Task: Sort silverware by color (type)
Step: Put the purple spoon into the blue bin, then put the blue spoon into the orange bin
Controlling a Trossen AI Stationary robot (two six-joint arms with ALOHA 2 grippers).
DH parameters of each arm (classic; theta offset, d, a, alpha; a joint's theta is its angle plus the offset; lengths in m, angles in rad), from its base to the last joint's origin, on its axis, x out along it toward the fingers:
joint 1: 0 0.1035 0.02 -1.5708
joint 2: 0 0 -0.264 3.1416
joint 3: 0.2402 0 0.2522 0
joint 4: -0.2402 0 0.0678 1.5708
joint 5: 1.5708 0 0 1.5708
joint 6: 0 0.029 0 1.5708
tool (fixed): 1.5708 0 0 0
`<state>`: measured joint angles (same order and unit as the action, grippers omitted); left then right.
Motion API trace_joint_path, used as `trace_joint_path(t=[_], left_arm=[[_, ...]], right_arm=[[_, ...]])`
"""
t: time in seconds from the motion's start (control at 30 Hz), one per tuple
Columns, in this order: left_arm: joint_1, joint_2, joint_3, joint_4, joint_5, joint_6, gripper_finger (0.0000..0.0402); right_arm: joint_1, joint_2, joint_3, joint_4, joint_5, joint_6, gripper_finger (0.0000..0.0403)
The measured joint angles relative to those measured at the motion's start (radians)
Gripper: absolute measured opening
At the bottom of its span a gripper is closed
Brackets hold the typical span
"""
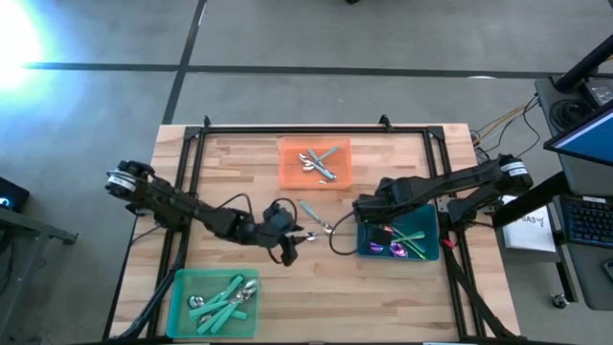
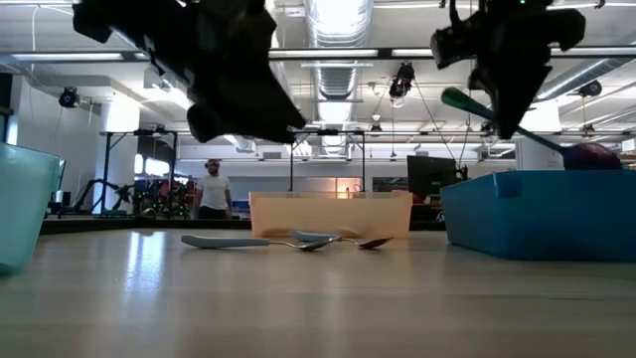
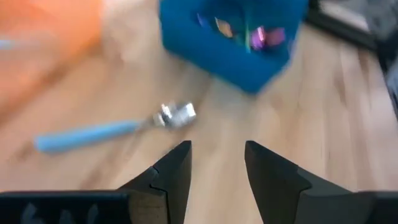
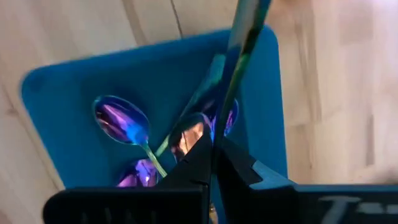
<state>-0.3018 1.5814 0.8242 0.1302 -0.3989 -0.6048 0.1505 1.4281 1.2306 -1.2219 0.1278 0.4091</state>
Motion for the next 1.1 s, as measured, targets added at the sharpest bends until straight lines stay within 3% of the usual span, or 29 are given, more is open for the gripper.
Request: trace_joint_path(t=[0.13, 0.23, 0.7, 1.1], left_arm=[[0.037, -0.003, 0.000, -0.121, 0.178, -0.014, 0.0134], [0.050, -0.003, 0.000, -0.213, 0.241, -0.017, 0.0134], [0.091, 0.004, 0.000, -0.281, 0.254, 0.153, 0.0134], [0.141, 0.101, 0.000, -0.341, 0.307, 0.180, 0.0134]], right_arm=[[0.000, 0.000, -0.044, 0.000, -0.003, 0.046, 0.0011], [0.000, 0.000, -0.063, 0.000, -0.006, 0.047, 0.0022], [0.000, 0.000, -0.073, 0.000, -0.023, 0.036, 0.0132], [0.000, 0.000, -0.073, 0.004, -0.023, 0.024, 0.0137]])
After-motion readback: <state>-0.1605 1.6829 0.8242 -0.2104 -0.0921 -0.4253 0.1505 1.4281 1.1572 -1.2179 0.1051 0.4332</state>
